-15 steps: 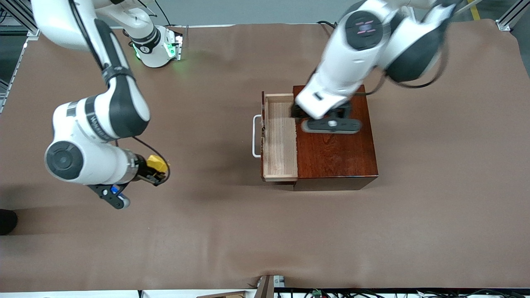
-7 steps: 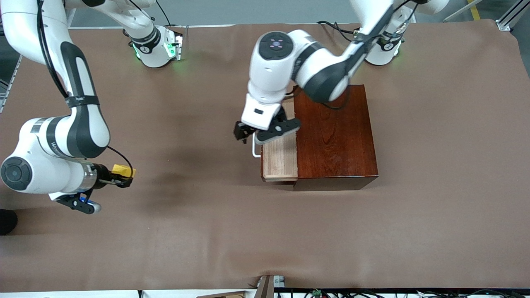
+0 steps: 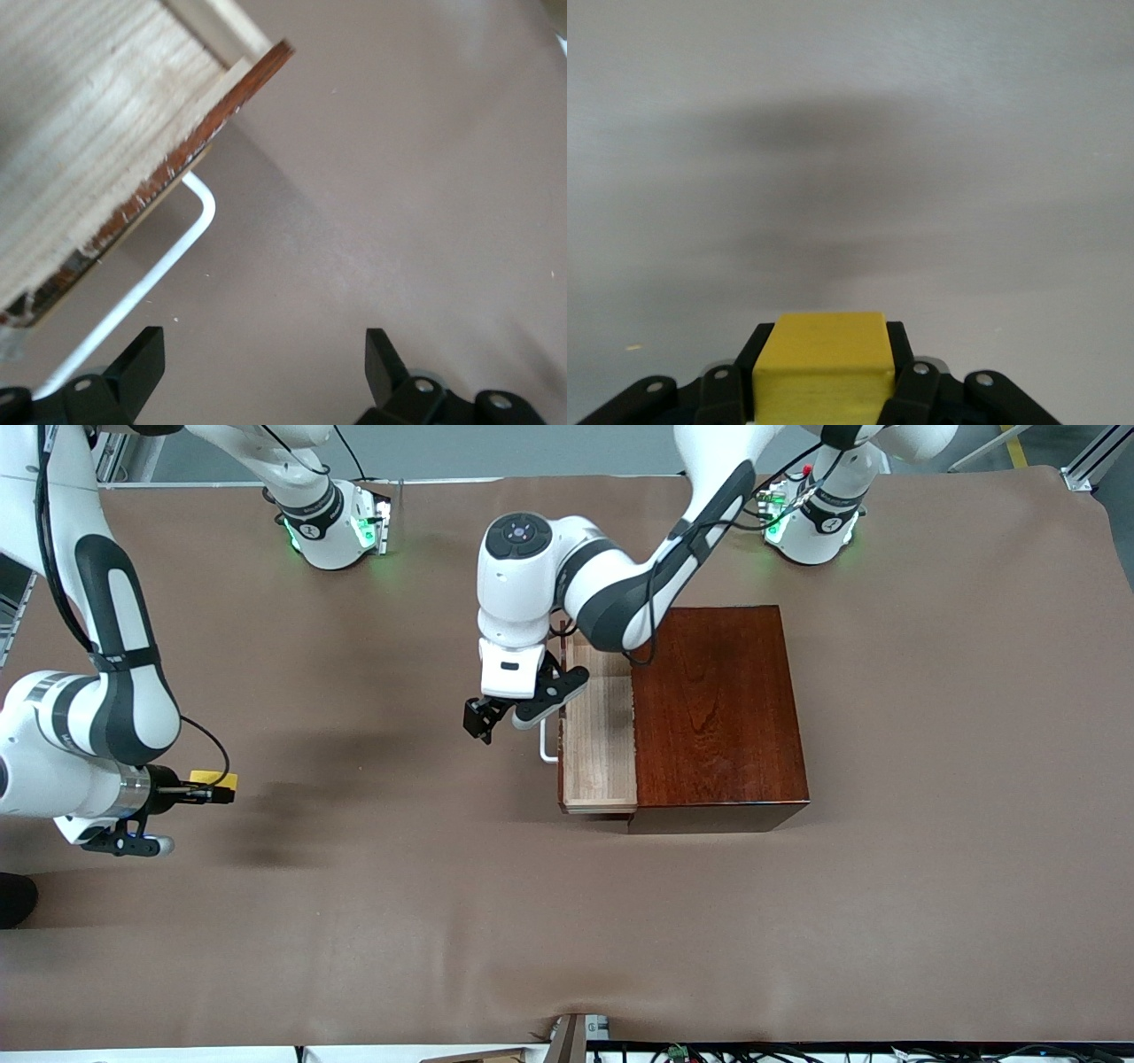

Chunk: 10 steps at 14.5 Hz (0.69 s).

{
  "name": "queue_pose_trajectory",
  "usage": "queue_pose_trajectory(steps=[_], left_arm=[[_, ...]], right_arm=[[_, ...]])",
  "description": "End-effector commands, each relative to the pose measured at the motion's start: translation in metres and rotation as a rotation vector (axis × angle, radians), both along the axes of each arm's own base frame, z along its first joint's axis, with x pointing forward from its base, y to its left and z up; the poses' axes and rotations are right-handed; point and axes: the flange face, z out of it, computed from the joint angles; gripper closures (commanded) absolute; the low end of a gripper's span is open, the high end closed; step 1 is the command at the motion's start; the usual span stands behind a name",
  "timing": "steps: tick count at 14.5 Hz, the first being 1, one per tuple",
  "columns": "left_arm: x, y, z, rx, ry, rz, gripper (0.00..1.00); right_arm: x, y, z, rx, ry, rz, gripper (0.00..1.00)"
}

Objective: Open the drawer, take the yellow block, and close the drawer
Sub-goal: 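Move the left gripper down to the open drawer front, then push the drawer shut into the box with the left gripper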

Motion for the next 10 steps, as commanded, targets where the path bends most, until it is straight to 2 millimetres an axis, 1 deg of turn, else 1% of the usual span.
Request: queue_pose_trajectory(steps=[1, 3, 5, 7, 8, 9, 10], left_arm=[[-0.008, -0.019, -0.030, 0.022, -0.032, 0.077, 0.00], [-0.016, -0.023, -0.041, 0.043, -0.033, 0.122, 0.00], [-0.019, -0.021, -0.062, 0.086, -0.011, 0.153, 0.00], [-0.020, -0.020, -0.066, 0.099, -0.002, 0.169, 0.00], [-0.021, -0.017, -0.070, 0.123, 0.011, 0.173, 0.00], [-0.021, -0.014, -0.074, 0.148, 0.022, 0.177, 0.00], [-0.020, -0.012, -0.073, 0.162, 0.028, 0.183, 0.00]], right_arm=[[-0.019, -0.009, -0.012, -0.002, -0.006, 0.059, 1.00], [-0.026, -0.021, -0.029, 0.000, -0.023, 0.073, 1.00], [-0.033, -0.024, -0.041, -0.003, -0.043, 0.087, 1.00], [-0.040, -0.024, -0.052, -0.007, -0.055, 0.085, 1.00], [-0.044, -0.029, -0.059, -0.011, -0.068, 0.076, 1.00], [-0.047, -0.029, -0.063, -0.009, -0.067, 0.070, 1.00], [-0.050, -0.027, -0.067, -0.003, -0.059, 0.057, 1.00]])
